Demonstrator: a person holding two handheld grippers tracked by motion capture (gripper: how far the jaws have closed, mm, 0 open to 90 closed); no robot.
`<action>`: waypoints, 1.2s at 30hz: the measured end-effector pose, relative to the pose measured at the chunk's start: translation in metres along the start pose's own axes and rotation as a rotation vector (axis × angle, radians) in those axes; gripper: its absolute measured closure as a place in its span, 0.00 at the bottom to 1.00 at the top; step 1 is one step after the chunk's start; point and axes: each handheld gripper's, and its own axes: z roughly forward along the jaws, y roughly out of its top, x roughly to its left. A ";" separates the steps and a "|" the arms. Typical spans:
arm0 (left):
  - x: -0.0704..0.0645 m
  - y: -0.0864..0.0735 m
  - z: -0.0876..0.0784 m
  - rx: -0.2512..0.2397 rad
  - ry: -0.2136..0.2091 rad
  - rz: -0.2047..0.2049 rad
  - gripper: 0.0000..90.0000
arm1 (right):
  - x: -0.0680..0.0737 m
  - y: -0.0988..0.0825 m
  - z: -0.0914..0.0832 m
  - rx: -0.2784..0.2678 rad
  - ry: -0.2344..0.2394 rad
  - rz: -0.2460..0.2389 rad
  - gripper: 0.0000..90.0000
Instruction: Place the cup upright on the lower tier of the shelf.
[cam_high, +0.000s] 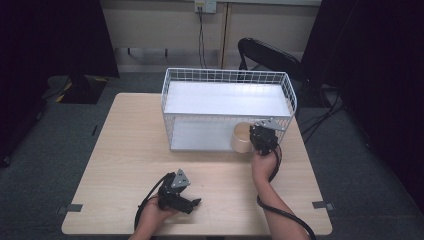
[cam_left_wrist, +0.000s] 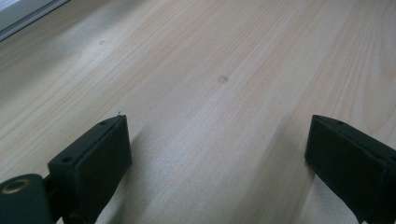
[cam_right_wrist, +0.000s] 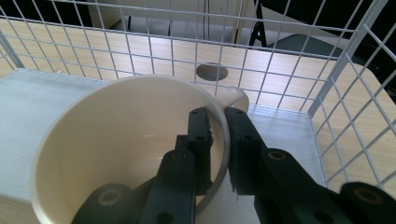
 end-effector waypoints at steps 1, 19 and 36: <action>0.000 0.000 0.000 0.000 0.000 0.000 0.07 | 0.000 0.001 0.000 0.001 -0.002 -0.003 0.90; 0.000 0.000 0.000 0.000 0.000 0.000 0.07 | 0.002 0.009 -0.002 -0.037 0.019 0.036 0.77; 0.000 0.000 0.000 0.000 0.003 0.000 0.07 | -0.013 0.003 -0.026 -0.012 0.211 0.058 0.25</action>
